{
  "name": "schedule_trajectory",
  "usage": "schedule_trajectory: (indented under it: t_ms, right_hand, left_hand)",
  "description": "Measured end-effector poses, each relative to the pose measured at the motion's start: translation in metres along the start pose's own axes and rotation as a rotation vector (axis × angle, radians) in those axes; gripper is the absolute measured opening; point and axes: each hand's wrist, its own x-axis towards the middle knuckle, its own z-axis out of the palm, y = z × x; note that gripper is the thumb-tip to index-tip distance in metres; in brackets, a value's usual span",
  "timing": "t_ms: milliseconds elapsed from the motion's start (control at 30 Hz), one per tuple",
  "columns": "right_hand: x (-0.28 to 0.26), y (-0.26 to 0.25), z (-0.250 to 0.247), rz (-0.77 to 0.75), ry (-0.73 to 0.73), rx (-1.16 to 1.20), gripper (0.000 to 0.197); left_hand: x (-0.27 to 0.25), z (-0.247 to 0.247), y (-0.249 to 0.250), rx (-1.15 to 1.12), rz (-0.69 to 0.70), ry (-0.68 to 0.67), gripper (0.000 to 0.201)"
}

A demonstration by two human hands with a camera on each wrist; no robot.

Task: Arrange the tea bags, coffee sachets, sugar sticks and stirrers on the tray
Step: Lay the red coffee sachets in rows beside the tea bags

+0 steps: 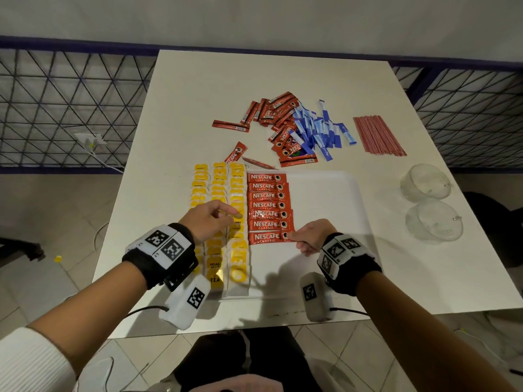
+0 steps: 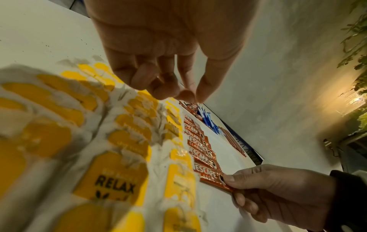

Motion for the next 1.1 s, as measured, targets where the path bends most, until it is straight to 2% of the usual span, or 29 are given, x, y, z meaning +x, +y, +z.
schedule_trajectory:
  t_ms: [400,567,867,1033,1100]
  right_hand:
    - [0.005,0.003,0.003,0.002,0.043,-0.046,0.026]
    - [0.006,0.003,0.005,0.000,0.045,-0.064,0.027]
    - [0.006,0.003,0.003,-0.011,0.051,-0.040,0.031]
    - [0.008,-0.003,0.002,-0.136,0.160,0.025,0.012]
    - [0.009,-0.006,0.003,-0.178,0.165,0.003,0.016]
  left_hand:
    - [-0.004,-0.005,0.001,0.021,0.009,0.001,0.019]
    - [-0.004,-0.005,-0.001,0.041,0.004,-0.006,0.011]
    - [-0.005,-0.006,0.000,0.049,0.004,-0.005,0.012]
    - [-0.006,-0.008,0.001,0.054,0.008,0.015,0.012]
    - [-0.006,-0.008,0.001,0.050,0.006,0.022,0.012]
